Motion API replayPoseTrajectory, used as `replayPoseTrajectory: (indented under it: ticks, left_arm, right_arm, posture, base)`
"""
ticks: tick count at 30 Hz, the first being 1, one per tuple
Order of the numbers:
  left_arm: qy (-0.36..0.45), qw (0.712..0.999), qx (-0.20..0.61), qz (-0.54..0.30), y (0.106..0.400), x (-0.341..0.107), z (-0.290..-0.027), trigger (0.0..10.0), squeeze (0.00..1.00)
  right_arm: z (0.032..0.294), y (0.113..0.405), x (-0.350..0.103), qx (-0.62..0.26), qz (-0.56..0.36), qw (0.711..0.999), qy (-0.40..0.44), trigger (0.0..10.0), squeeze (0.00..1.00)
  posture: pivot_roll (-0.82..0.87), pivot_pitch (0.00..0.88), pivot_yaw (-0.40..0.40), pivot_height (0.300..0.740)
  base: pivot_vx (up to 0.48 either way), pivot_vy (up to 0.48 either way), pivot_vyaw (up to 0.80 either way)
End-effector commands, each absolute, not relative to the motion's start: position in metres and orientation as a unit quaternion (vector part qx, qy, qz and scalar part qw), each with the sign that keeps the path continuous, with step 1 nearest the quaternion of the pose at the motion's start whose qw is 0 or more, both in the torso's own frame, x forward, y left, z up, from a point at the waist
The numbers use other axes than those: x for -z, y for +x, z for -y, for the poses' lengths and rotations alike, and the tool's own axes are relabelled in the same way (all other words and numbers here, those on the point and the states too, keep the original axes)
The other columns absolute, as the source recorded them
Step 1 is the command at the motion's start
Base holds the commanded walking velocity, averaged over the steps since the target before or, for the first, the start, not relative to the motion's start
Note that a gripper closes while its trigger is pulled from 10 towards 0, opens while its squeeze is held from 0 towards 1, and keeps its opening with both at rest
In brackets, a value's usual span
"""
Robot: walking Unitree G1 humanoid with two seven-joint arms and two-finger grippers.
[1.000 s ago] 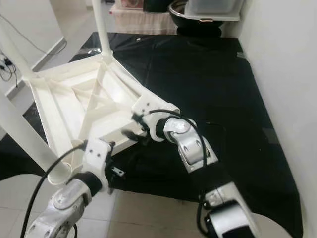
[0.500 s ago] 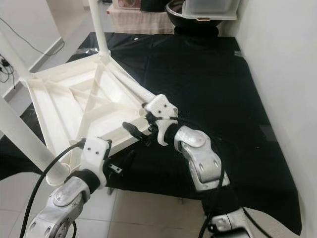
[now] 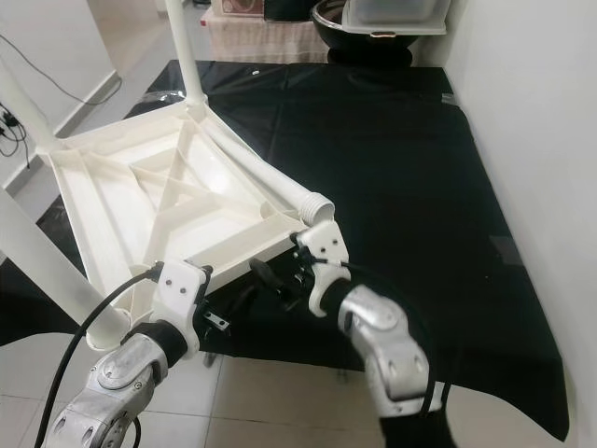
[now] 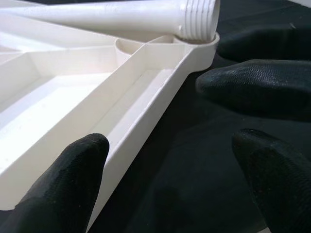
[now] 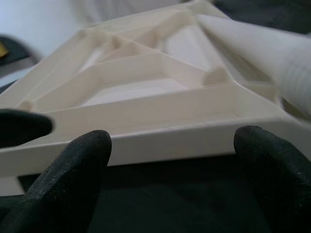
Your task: Building children table
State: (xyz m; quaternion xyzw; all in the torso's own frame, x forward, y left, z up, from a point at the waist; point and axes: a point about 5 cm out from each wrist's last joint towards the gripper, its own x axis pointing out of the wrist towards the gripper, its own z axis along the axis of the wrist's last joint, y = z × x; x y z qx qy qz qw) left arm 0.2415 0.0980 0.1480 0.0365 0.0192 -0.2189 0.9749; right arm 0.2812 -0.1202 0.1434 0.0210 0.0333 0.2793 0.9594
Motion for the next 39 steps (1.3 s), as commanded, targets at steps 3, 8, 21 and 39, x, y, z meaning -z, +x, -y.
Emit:
replayPoseTrajectory:
  ticks: [3, 8, 21, 39]
  left_arm:
    - [0.038, 0.982, 0.184, -0.033, 0.241, -0.141, -0.112, 10.0, 0.0]
    - [0.036, 0.989, 0.141, -0.031, 0.242, -0.141, -0.125, 10.0, 0.0]
    - [0.048, 0.991, 0.12, -0.02, 0.251, -0.138, -0.133, 10.0, 0.0]
    - [0.074, 0.989, 0.13, -0.005, 0.253, -0.137, -0.134, 10.0, 0.0]
  right_arm:
    - [0.129, 0.274, -0.14, -0.222, -0.027, 0.974, 0.043, 10.0, 0.0]
    - [0.139, 0.253, -0.138, -0.168, -0.027, 0.984, 0.052, 10.0, 0.0]
    - [0.149, 0.243, -0.131, -0.075, -0.035, 0.996, 0.045, 10.0, 0.0]
    - [0.152, 0.237, -0.127, -0.051, -0.047, 0.997, 0.044, 10.0, 0.0]
  posture:
    - [-0.05, 0.154, 0.035, 0.74]
    - [-0.07, 0.157, 0.04, 0.74]
    - [-0.07, 0.133, 0.052, 0.74]
    - [-0.08, 0.144, 0.063, 0.74]
  base:
    - [0.0, 0.0, 0.0]
    - [0.0, 0.0, 0.0]
    - [0.0, 0.0, 0.0]
    - [0.0, 0.0, 0.0]
